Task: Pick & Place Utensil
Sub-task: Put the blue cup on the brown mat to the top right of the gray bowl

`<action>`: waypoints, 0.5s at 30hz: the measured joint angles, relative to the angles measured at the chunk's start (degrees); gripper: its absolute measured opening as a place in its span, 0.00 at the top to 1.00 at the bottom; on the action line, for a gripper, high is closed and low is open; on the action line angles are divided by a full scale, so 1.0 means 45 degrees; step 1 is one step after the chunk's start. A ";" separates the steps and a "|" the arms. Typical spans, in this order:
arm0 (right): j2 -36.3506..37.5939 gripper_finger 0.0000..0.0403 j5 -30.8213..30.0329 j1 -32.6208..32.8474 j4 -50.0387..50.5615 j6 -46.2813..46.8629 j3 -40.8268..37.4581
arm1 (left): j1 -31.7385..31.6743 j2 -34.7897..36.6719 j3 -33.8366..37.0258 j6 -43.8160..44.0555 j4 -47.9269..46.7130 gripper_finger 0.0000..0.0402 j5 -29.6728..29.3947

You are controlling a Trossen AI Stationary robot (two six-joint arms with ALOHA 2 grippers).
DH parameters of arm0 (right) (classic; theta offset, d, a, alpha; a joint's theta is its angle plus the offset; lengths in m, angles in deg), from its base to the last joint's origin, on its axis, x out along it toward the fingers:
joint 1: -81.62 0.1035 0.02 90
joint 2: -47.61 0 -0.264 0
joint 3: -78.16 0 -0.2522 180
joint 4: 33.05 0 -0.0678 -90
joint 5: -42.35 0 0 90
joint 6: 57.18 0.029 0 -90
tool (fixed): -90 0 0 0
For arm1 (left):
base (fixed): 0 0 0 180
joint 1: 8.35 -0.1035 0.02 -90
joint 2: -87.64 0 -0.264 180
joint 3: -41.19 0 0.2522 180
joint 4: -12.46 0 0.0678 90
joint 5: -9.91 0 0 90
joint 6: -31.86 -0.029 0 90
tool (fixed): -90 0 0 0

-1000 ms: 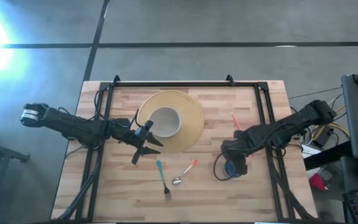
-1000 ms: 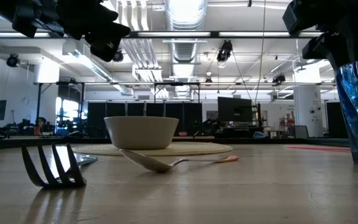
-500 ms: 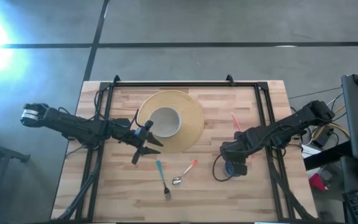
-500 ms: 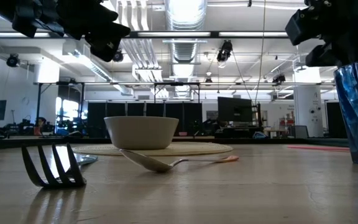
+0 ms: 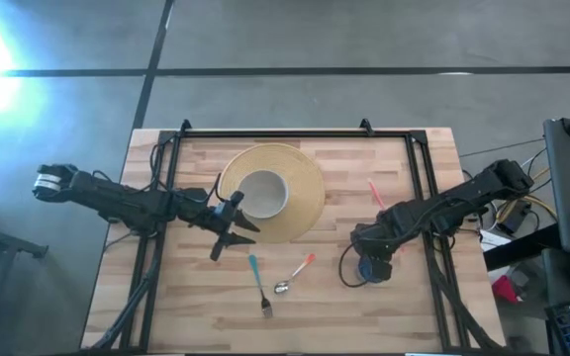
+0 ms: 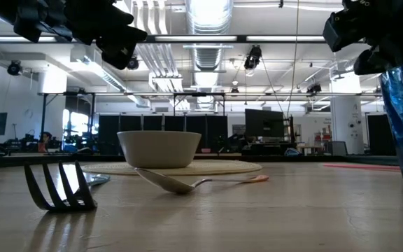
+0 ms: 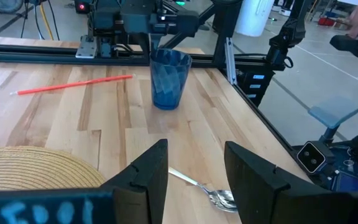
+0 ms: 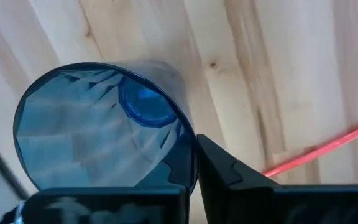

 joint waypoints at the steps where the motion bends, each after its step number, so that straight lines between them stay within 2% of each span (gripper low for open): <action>1: 0.0000 0.97 0.0183 -0.0042 -0.0005 0.0158 0.0000 | 0.0000 0.0000 0.0000 -0.0027 0.0000 0.63 0.0000; 6: -0.0008 0.97 0.0605 -0.0440 0.0026 0.0594 0.0163 | 0.0004 -0.0003 0.0000 -0.0038 0.0001 0.63 -0.0068; 15: -0.0010 0.97 0.0364 -0.2021 -0.0069 0.0567 0.1766 | 0.0000 -0.0005 0.0000 -0.0121 0.0000 0.63 -0.0680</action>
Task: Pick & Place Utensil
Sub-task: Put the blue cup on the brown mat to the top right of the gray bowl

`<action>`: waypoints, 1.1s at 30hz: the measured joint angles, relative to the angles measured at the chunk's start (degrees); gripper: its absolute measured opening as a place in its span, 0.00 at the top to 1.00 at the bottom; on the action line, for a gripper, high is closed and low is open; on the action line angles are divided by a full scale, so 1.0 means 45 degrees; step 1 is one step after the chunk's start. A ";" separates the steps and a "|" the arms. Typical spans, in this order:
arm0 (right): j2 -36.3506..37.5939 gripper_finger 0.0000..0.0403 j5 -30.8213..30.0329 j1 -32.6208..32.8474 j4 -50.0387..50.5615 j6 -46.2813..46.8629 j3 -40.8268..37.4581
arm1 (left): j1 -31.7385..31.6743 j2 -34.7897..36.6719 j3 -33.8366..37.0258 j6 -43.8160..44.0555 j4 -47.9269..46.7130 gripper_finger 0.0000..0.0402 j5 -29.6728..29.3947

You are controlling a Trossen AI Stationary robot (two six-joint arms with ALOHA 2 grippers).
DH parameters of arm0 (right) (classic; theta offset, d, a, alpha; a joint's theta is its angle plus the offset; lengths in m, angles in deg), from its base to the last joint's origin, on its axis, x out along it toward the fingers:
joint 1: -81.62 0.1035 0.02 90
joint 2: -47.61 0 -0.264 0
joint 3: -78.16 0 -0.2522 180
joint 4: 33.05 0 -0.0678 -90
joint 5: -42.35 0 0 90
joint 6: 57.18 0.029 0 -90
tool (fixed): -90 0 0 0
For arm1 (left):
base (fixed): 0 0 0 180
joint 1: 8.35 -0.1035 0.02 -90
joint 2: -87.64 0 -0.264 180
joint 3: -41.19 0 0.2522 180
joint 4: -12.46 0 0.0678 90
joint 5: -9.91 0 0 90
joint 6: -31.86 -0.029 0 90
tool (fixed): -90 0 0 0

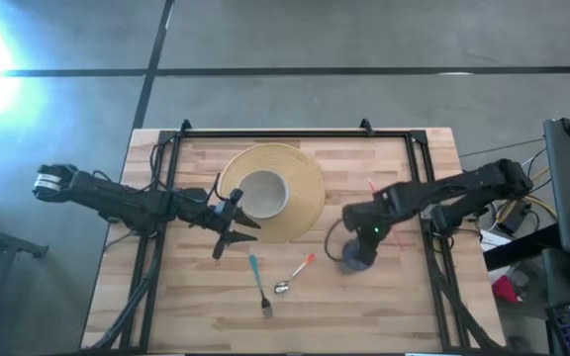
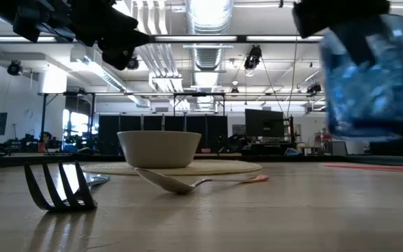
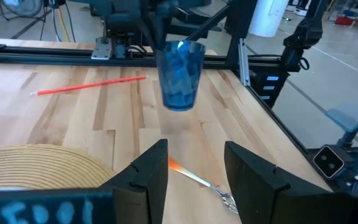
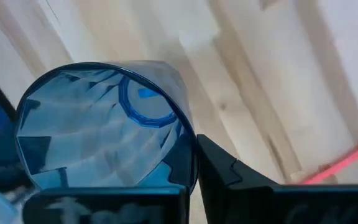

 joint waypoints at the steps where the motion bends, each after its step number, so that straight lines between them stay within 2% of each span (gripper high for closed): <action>1: 0.0000 0.97 -0.0177 -0.0231 -0.0020 -0.0022 0.0196 | 0.0000 0.0002 0.0000 -0.0091 0.0000 0.63 0.0000; 9: -0.0005 0.97 -0.1454 -0.2087 -0.0319 -0.0420 0.1882 | 0.0000 0.0002 0.0000 -0.0438 -0.0002 0.63 -0.0015; 22: -0.0015 0.97 -0.1886 -0.5187 -0.1341 -0.2522 0.4067 | 0.0000 0.0000 0.0000 -0.0424 -0.0531 0.63 -0.0017; 33: -0.0015 0.97 -0.2159 -0.7930 -0.1522 -0.3388 0.5225 | -0.0002 0.0000 0.0005 -0.0433 -0.1214 0.63 -0.1539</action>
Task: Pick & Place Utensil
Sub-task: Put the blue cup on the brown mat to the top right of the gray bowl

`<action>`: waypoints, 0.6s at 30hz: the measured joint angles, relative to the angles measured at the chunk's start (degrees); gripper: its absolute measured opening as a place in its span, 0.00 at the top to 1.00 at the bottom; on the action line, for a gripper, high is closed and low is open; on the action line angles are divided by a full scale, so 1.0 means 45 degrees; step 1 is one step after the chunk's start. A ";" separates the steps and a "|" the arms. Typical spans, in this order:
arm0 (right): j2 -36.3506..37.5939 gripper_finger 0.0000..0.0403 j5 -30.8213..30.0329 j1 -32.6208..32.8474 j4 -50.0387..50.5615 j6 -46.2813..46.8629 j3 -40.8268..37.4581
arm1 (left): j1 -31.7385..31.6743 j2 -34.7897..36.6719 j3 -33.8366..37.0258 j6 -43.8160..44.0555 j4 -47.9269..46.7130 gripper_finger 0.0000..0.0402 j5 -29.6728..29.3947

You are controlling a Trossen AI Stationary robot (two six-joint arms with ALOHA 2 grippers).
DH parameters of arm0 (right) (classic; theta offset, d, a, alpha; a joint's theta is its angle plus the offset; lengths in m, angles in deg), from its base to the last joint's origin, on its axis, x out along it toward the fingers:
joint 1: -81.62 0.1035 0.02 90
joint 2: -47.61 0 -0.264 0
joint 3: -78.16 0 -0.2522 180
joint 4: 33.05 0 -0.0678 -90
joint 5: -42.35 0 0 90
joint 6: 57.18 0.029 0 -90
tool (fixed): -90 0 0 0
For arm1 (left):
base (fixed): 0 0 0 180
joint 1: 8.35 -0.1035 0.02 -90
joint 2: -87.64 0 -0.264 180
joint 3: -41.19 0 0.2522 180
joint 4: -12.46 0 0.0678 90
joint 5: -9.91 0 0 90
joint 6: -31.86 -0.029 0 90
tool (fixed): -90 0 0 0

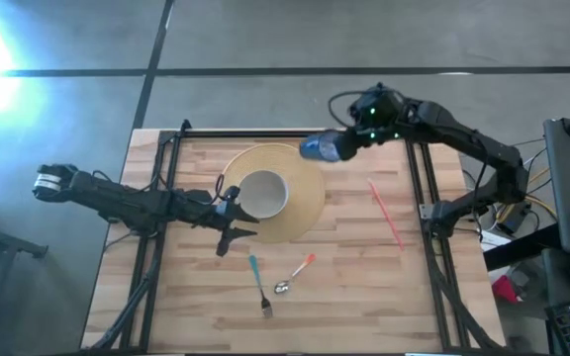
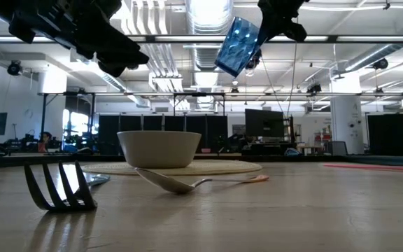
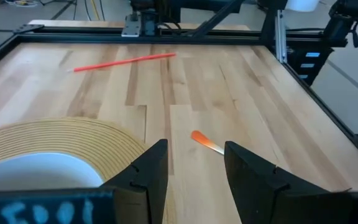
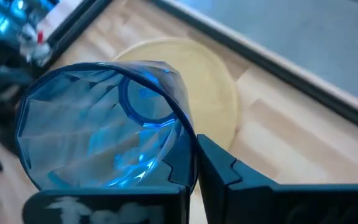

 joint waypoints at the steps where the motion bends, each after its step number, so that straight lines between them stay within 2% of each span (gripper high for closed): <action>1: 0.0000 0.97 0.0000 -0.0219 0.0005 0.0000 0.0086 | -0.0003 0.0000 0.0000 -0.0007 0.0005 0.63 -0.0020; 7: -0.0201 0.97 0.0005 -0.1144 0.0141 -0.0010 0.0907 | -0.0017 0.0000 0.0000 -0.0015 0.0000 0.63 -0.0034; 12: -0.0840 0.97 0.0010 -0.1328 0.0230 -0.0342 0.2228 | -0.0017 0.0000 0.0000 -0.0124 0.0000 0.63 -0.0039; 18: -0.2546 0.97 0.0008 -0.1356 0.2149 -0.0679 0.4584 | -0.0017 0.0002 0.0000 -0.0061 -0.0038 0.63 -0.0039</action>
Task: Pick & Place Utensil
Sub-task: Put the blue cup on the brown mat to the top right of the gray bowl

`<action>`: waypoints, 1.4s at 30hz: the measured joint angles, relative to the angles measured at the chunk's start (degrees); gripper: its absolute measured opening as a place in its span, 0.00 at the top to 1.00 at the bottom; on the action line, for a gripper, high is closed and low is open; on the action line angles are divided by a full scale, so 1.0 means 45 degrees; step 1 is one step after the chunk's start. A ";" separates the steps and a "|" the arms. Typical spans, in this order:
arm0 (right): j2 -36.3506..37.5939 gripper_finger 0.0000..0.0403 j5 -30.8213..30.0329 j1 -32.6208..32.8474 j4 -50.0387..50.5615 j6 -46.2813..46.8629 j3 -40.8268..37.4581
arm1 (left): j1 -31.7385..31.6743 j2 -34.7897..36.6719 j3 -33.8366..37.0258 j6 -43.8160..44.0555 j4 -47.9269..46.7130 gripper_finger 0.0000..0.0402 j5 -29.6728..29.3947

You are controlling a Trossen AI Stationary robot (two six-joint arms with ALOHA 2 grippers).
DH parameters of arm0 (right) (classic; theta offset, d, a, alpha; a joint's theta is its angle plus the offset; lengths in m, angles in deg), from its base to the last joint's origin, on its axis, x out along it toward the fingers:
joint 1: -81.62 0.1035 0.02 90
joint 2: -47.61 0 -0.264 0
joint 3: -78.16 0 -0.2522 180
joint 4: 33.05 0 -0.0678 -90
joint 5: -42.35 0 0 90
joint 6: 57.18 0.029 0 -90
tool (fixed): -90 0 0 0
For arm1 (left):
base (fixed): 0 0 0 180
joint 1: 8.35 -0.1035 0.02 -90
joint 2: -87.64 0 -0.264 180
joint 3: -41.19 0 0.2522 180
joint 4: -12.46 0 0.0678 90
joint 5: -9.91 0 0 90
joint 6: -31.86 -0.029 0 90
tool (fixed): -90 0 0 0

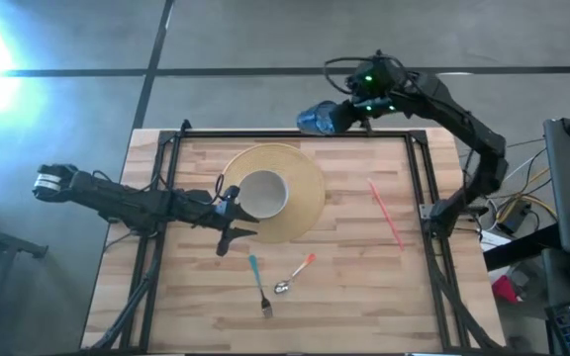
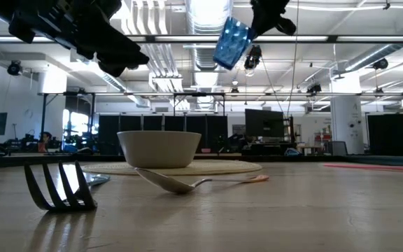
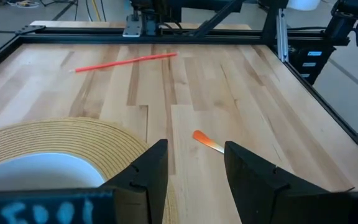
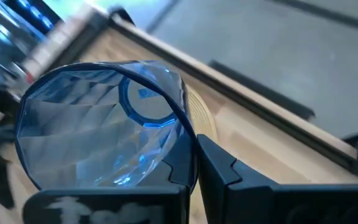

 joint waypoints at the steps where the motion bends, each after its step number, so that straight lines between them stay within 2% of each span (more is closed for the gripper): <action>1: -0.0354 0.97 0.0001 0.0000 0.0454 -0.0040 0.0393 | 0.0000 -0.0002 0.0000 0.0013 -0.0071 0.63 -0.0003; 6: -0.2060 0.97 0.0041 0.0005 0.2155 -0.0437 0.1802 | 0.0000 0.0003 0.0000 0.0027 -0.0309 0.63 -0.0003; 11: -0.3409 0.97 0.0379 0.0000 0.3080 -0.0657 0.2336 | 0.0000 0.0002 0.0000 0.0047 -0.0511 0.63 0.0000; 14: -0.3999 0.97 0.0821 0.0005 0.3160 -0.0710 0.2393 | 0.0000 0.0002 0.0000 0.0054 -0.0517 0.63 -0.0001; 30: -0.6368 0.97 0.1079 0.0053 0.3583 -0.0760 0.2393 | 0.0000 0.0002 0.0000 0.0052 -0.0530 0.63 -0.0005; 42: -0.7608 0.97 0.1188 0.0207 0.3482 -0.2120 0.2393 | 0.0000 0.0002 0.0000 0.0052 -0.0564 0.63 0.0000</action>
